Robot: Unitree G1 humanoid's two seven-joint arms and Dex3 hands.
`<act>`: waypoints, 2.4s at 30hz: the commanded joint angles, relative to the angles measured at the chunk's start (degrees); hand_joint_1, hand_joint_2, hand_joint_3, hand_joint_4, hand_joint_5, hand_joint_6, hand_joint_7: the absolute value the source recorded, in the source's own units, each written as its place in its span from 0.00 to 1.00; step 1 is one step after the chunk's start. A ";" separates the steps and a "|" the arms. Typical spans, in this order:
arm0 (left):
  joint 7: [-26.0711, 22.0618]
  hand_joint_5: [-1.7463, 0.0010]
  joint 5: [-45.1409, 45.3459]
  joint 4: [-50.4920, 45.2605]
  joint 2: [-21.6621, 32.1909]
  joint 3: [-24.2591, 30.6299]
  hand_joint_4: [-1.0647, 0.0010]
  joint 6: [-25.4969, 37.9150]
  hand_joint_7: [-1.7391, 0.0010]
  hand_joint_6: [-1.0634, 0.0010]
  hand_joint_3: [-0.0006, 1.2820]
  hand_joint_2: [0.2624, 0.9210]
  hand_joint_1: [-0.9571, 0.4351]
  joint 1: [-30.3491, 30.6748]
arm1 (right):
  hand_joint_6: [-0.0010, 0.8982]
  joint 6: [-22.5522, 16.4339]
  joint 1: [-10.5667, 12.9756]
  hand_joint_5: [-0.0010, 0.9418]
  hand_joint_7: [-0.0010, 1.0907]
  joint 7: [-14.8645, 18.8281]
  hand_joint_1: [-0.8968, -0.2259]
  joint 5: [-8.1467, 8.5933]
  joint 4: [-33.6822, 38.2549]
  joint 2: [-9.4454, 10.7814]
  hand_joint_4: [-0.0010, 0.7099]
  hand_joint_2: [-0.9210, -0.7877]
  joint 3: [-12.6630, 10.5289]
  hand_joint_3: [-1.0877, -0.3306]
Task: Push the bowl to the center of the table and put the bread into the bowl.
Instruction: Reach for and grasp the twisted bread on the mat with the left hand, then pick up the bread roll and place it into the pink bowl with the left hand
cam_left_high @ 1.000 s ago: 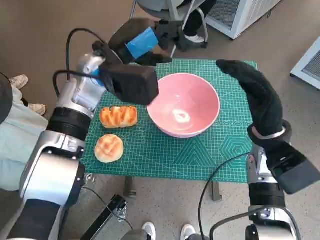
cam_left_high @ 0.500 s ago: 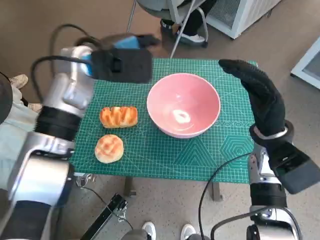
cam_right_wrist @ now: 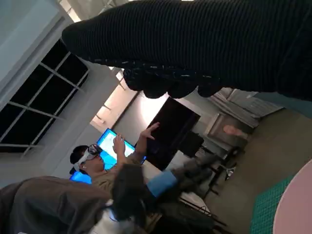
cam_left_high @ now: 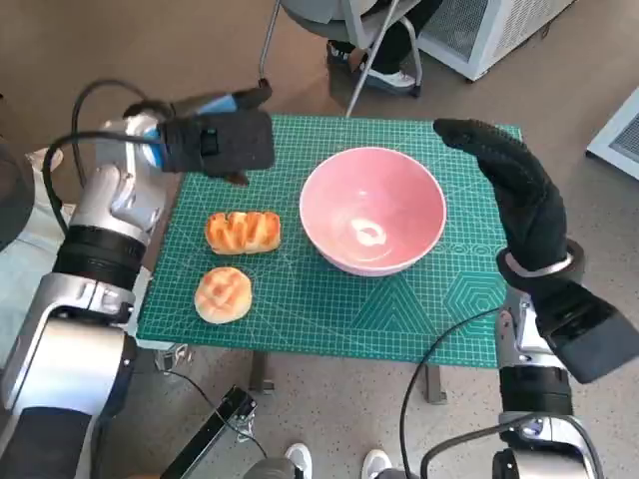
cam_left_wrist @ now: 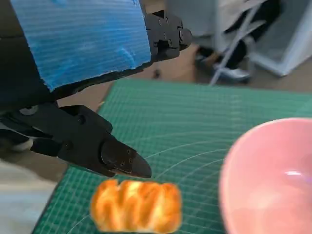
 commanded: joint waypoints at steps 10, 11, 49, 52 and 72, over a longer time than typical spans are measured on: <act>4.88 1.00 2.58 13.28 -5.81 -3.93 1.00 -0.09 0.99 0.93 0.01 0.73 0.45 0.22 | 0.00 0.28 1.91 0.00 0.80 0.92 0.29 0.04 -0.70 -0.91 0.47 0.00 -0.07 0.41; 4.91 1.00 2.60 13.69 -6.18 -4.12 1.00 0.17 0.99 0.93 0.01 0.73 0.45 0.37 | 0.00 0.23 1.94 0.00 0.80 0.95 0.29 0.05 -0.68 -0.97 0.47 0.00 -0.10 0.41; 10.19 0.98 6.84 17.78 -10.41 -9.27 0.80 1.13 0.95 0.68 0.01 0.84 0.51 8.66 | 0.00 0.63 4.98 0.00 0.79 -0.50 0.30 -0.88 -4.29 -1.82 0.47 0.00 -0.71 0.42; 11.39 0.77 6.55 17.76 -10.11 -8.98 0.60 0.88 0.93 0.51 0.01 0.89 0.55 8.87 | 0.00 0.70 4.95 0.00 0.79 -0.64 0.30 -1.02 -4.33 -1.83 0.47 0.00 -0.68 0.42; 22.17 0.37 3.61 16.25 -5.75 -3.82 0.32 -6.58 0.33 0.39 0.03 1.00 0.69 6.64 | 0.00 1.47 4.26 0.00 0.80 0.11 0.30 -0.36 -4.01 -1.63 0.47 0.00 -0.01 0.41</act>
